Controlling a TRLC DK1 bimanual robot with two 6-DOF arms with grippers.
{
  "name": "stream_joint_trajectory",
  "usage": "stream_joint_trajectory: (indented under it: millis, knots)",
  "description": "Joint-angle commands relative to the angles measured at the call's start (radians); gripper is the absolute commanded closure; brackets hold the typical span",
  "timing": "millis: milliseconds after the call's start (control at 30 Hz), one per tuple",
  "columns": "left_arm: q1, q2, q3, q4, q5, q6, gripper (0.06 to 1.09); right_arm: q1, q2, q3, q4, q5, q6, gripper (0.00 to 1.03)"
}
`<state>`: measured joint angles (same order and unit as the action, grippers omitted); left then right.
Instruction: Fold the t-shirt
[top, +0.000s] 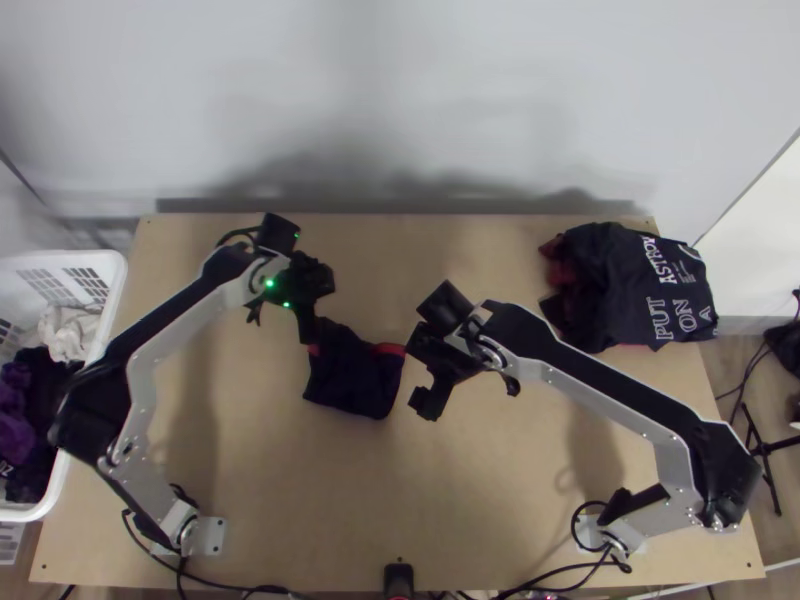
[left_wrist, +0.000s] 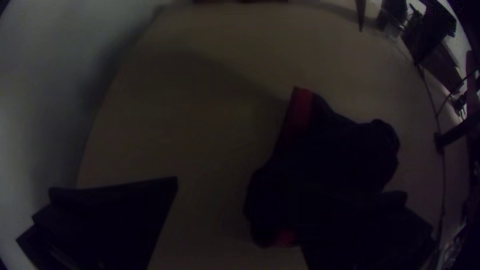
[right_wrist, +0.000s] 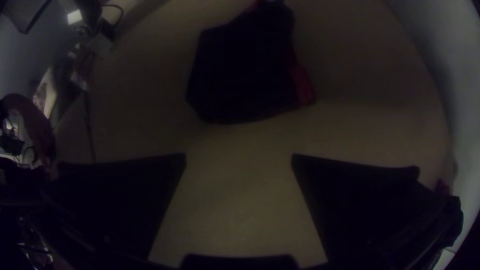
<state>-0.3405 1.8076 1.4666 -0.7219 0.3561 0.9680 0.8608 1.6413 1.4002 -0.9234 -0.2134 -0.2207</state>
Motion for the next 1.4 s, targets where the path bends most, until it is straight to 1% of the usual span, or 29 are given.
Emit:
stream_joint_trajectory:
  millis: [0,133,167,233,300,333,400,433,467,500,567,600,633,700,767,867,1033,1167,1300,1367]
  knots:
    - [0.014,-0.102,-0.002,-0.077,0.023,-0.006,0.1,0.0,-0.003,-0.003,0.006,-0.001,0.0,0.05]
    - [0.032,-0.191,-0.037,-0.174,0.03,0.005,0.11,0.0,0.003,0.003,0.014,-0.001,0.003,0.05]
    - [0.037,-0.22,-0.057,-0.192,0.05,-0.005,0.14,-0.002,0.008,0.006,0.015,-0.001,0.003,0.06]
    - [0.038,-0.286,-0.121,-0.214,0.109,-0.037,0.27,0.0,0.017,0.011,0.026,-0.003,0.003,0.11]
    - [0.034,-0.364,-0.212,-0.214,0.149,-0.054,0.42,0.003,0.029,0.023,0.032,-0.006,0.004,0.17]
    - [0.032,-0.393,-0.25,-0.208,0.165,-0.08,0.51,0.004,0.038,0.031,0.034,-0.012,0.006,0.22]
    - [0.037,-0.412,-0.295,-0.214,0.216,-0.138,0.68,0.009,0.057,0.045,0.041,-0.044,0.006,0.36]
    - [0.049,-0.416,-0.311,-0.223,0.247,-0.149,0.77,0.012,0.068,0.052,0.047,-0.061,0.004,0.44]
    - [0.069,-0.421,-0.324,-0.234,0.274,-0.149,0.83,0.023,0.075,0.06,0.055,-0.076,0.004,0.49]
    - [0.084,-0.424,-0.333,-0.241,0.294,-0.153,0.87,0.032,0.086,0.069,0.058,-0.084,0.001,0.55]
    - [0.109,-0.427,-0.351,-0.246,0.342,-0.195,0.9,0.053,0.107,0.091,0.07,-0.098,-0.002,0.7]
    - [0.112,-0.429,-0.367,-0.255,0.36,-0.201,0.91,0.061,0.118,0.098,0.083,-0.112,-0.002,0.8]
    - [0.113,-0.43,-0.391,-0.255,0.368,-0.204,0.93,0.073,0.132,0.108,0.09,-0.115,-0.003,0.88]
    - [0.121,-0.43,-0.442,-0.237,0.374,-0.206,1.0,0.093,0.157,0.123,0.109,-0.115,0.001,1.0]
    - [0.14,-0.433,-0.476,-0.2,0.376,-0.233,1.05,0.11,0.181,0.138,0.116,-0.116,0.006,1.0]
    - [0.159,-0.452,-0.503,-0.165,0.408,-0.244,1.05,0.127,0.218,0.172,0.116,-0.141,0.014,1.0]
    - [0.166,-0.473,-0.517,-0.149,0.406,-0.252,1.05,0.165,0.25,0.206,0.116,-0.161,0.024,1.0]
    - [0.218,-0.508,-0.528,-0.149,0.406,-0.247,1.05,0.199,0.27,0.221,0.116,-0.173,0.038,1.0]
    - [0.253,-0.537,-0.552,-0.149,0.406,-0.239,1.05,0.236,0.328,0.218,0.166,-0.184,0.04,1.0]
    - [0.264,-0.553,-0.562,-0.149,0.408,-0.239,1.05,0.236,0.37,0.22,0.19,-0.182,0.04,1.0]
